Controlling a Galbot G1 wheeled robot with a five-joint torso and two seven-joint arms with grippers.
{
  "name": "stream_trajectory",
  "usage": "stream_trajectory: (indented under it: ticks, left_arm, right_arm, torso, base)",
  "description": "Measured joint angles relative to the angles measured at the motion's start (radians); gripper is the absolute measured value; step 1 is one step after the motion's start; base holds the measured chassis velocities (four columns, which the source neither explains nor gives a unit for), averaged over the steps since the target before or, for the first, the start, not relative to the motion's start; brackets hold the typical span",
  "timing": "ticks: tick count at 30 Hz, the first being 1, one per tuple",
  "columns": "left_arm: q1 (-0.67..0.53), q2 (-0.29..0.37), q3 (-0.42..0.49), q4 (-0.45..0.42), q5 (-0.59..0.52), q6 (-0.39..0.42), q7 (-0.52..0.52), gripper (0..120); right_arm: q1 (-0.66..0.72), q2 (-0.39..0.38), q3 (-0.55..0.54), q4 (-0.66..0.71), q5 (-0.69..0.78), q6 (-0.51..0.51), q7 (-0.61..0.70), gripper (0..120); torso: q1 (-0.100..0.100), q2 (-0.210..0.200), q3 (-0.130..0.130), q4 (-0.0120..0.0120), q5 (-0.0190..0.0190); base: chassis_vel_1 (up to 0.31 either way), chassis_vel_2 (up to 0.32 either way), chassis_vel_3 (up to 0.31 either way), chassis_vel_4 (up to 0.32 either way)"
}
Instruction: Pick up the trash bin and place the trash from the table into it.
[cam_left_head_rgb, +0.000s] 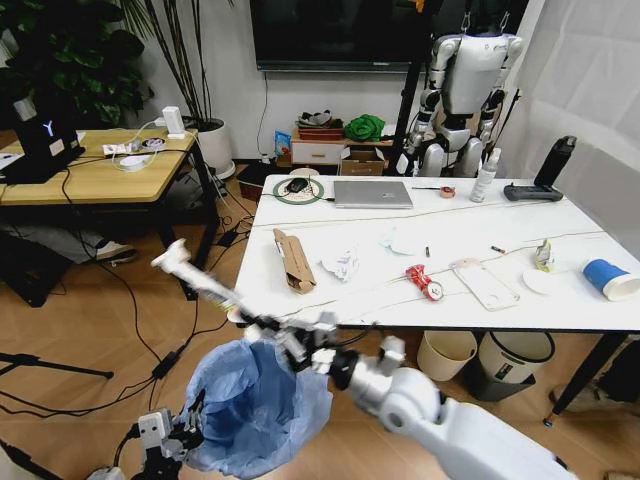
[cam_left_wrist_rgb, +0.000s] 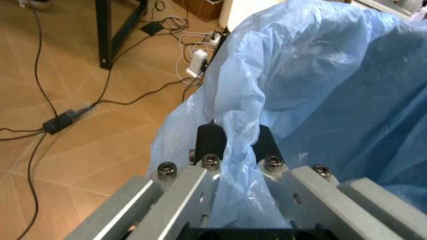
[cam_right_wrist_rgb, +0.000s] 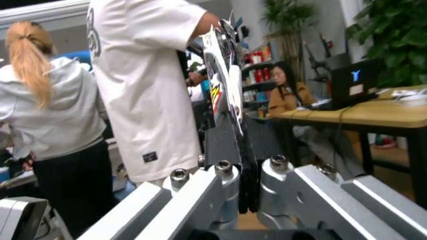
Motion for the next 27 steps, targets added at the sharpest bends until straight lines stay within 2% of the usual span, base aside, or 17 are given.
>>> stream_trajectory:
  ticks: [4,7,9,17,27]
  left_arm:
    - [-0.001,-0.014,-0.002,-0.013,0.006,0.000,-0.005,0]
    - [-0.001,-0.014,-0.018,-0.031,0.004,-0.001,-0.010,0]
    - [0.001,-0.011,-0.026,-0.037,-0.001,-0.001,-0.010,0]
    - [0.008,-0.007,-0.031,-0.042,-0.003,-0.005,-0.009,0]
    - [0.001,0.004,-0.026,-0.033,-0.011,-0.005,-0.009,0]
  right_arm:
    - [0.002,0.002,-0.036,-0.024,-0.044,0.000,0.003,0]
    - [-0.038,-0.021,-0.048,-0.030,-0.097,0.001,0.004,0]
    - [-0.061,-0.024,-0.046,-0.033,-0.122,0.005,0.005,0]
    - [-0.129,-0.053,0.021,-0.019,-0.165,0.009,0.005,0]
    - [-0.145,-0.071,0.072,0.003,-0.165,0.007,0.006,0]
  torso:
    - [0.000,0.000,0.000,0.0000,0.0000]
    - [0.000,0.000,0.000,-0.0009,0.0000]
    - [0.000,0.000,0.000,-0.0007,0.0001]
    - [0.000,0.000,0.000,-0.0005,0.0002]
    - [0.000,0.000,0.000,-0.0004,0.0003]
  base:
    - [0.000,0.000,0.000,0.000]
    - [0.000,0.000,0.000,0.000]
    - [0.000,0.000,0.000,0.000]
    - [0.000,0.000,0.000,0.000]
    - [0.000,0.000,0.000,0.000]
